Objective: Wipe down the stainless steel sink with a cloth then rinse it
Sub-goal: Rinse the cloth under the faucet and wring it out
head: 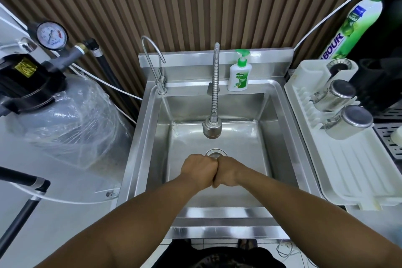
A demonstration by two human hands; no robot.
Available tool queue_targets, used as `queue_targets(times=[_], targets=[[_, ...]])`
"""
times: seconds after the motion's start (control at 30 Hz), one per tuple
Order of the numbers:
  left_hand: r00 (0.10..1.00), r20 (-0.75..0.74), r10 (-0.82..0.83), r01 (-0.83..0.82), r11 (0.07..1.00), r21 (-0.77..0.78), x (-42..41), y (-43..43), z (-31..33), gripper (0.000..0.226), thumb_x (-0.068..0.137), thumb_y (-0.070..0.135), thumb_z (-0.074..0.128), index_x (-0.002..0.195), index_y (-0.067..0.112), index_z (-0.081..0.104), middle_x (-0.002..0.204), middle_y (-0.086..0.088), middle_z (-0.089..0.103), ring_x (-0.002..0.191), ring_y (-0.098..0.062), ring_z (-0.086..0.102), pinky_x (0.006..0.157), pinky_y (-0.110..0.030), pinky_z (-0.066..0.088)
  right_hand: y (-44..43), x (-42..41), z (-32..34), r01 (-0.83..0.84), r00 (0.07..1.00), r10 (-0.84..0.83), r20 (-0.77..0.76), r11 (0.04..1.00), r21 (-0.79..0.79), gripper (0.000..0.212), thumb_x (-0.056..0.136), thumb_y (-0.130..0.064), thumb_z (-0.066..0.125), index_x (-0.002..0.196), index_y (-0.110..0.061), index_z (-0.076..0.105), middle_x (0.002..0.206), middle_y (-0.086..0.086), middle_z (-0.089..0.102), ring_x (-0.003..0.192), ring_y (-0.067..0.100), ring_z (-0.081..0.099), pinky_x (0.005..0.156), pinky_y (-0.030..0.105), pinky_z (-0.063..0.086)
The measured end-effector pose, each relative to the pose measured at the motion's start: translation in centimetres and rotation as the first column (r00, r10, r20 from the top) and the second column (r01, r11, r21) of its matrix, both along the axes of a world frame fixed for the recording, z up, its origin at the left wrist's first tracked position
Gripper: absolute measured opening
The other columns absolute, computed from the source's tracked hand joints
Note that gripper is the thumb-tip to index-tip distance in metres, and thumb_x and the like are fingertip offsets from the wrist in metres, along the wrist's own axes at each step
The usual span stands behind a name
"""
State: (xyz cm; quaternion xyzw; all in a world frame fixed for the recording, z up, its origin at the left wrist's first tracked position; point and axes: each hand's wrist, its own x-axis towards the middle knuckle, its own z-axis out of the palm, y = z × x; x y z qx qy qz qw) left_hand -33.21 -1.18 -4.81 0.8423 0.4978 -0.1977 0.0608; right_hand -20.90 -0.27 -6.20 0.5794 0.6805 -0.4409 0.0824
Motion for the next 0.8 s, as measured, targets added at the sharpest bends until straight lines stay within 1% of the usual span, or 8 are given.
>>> queue_targets(times=[0.1, 0.2, 0.4, 0.47, 0.53, 0.6, 0.63, 0.8], targets=[[0.999, -0.017, 0.051, -0.051, 0.998, -0.029, 0.6, 0.4, -0.3, 0.027, 0.089, 0.018, 0.060, 0.115, 0.013, 0.062, 0.108, -0.007, 0.071, 0.099, -0.030, 0.067, 0.076, -0.034, 0.046, -0.4, 0.0, -1.0, 0.063, 0.994, -0.071, 0.082, 0.993, 0.103, 0.025, 0.083, -0.014, 0.068, 0.108, -0.010, 0.067, 0.099, 0.008, 0.069, 0.078, 0.020, 0.057, 0.066, 0.027, 0.043], [0.995, 0.016, 0.102, -0.100, 0.992, -0.081, 0.9, 0.6, -0.5, 0.027, 0.086, 0.014, 0.059, 0.112, 0.015, 0.063, 0.106, -0.007, 0.070, 0.095, -0.029, 0.067, 0.072, -0.032, 0.045, -0.8, 0.4, -1.5, 0.039, 0.989, -0.070, 0.130, 0.973, 0.226, 0.030, 0.084, -0.016, 0.055, 0.112, -0.016, 0.066, 0.100, 0.006, 0.070, 0.078, 0.023, 0.057, 0.068, 0.028, 0.043], [0.933, 0.145, 0.331, -0.271, 0.906, -0.325, 1.5, 1.5, -0.2, 0.011, 0.084, 0.014, 0.058, 0.090, 0.019, 0.050, 0.086, -0.003, 0.057, 0.078, -0.025, 0.056, 0.068, -0.031, 0.046, -0.3, 1.3, -2.2, -0.275, 0.930, 0.113, 0.349, 0.846, 0.456, 0.028, 0.090, -0.017, 0.052, 0.115, -0.014, 0.064, 0.108, 0.008, 0.071, 0.097, 0.031, 0.068, 0.074, 0.031, 0.042], [0.914, 0.186, 0.361, -0.268, 0.880, -0.392, 1.5, 1.9, -0.1, 0.013, 0.085, 0.011, 0.056, 0.081, 0.018, 0.046, 0.078, -0.002, 0.054, 0.078, -0.025, 0.055, 0.067, -0.030, 0.045, 0.1, 1.4, -2.3, -0.347, 0.912, 0.157, 0.380, 0.790, 0.506, 0.027, 0.088, -0.017, 0.054, 0.112, -0.013, 0.065, 0.102, 0.008, 0.073, 0.091, 0.031, 0.069, 0.070, 0.030, 0.039], [0.897, 0.193, 0.397, -0.276, 0.845, -0.458, 1.5, 2.2, 0.2, 0.021, 0.085, 0.007, 0.055, 0.071, 0.019, 0.044, 0.070, 0.001, 0.050, 0.074, -0.023, 0.055, 0.064, -0.029, 0.044, 0.4, 1.5, -1.9, -0.404, 0.896, 0.179, 0.406, 0.705, 0.582, 0.022, 0.069, -0.020, 0.073, 0.090, -0.013, 0.071, 0.075, 0.004, 0.072, 0.064, 0.027, 0.069, 0.056, 0.026, 0.035], [0.859, 0.194, 0.474, -0.308, 0.780, -0.545, 1.4, 2.4, 0.0, 0.023, 0.083, 0.005, 0.055, 0.069, 0.019, 0.044, 0.064, -0.001, 0.049, 0.060, -0.021, 0.050, 0.053, -0.027, 0.039, 0.7, 1.6, -1.8, -0.429, 0.889, 0.214, 0.405, 0.702, 0.568, 0.031, 0.033, -0.021, 0.085, 0.057, -0.017, 0.064, 0.043, -0.003, 0.056, 0.032, 0.021, 0.053, 0.044, 0.019, 0.022], [0.826, 0.190, 0.531, -0.327, 0.726, -0.605, 1.3, 2.4, -0.2, 0.022, 0.080, 0.005, 0.056, 0.068, 0.019, 0.044, 0.062, -0.003, 0.047, 0.054, -0.021, 0.044, 0.050, -0.025, 0.035, 1.0, 1.8, -2.1, -0.422, 0.895, 0.227, 0.383, 0.709, 0.565, 0.035, 0.027, -0.022, 0.086, 0.051, -0.019, 0.061, 0.039, -0.004, 0.051, 0.027, 0.020, 0.048, 0.043, 0.018, 0.018], [0.679, 0.099, 0.727, -0.379, 0.463, -0.801, 0.8, 2.6, -0.8, 0.024, 0.074, 0.005, 0.061, 0.067, 0.016, 0.041, 0.054, -0.003, 0.034, 0.045, -0.016, 0.026, 0.046, -0.019, 0.025, 0.7, 2.3, -2.0, -0.450, 0.889, 0.275, 0.366, 0.677, 0.583, 0.035, 0.034, -0.029, 0.088, 0.058, -0.020, 0.064, 0.043, -0.005, 0.054, 0.030, 0.019, 0.050, 0.037, 0.018, 0.023]])
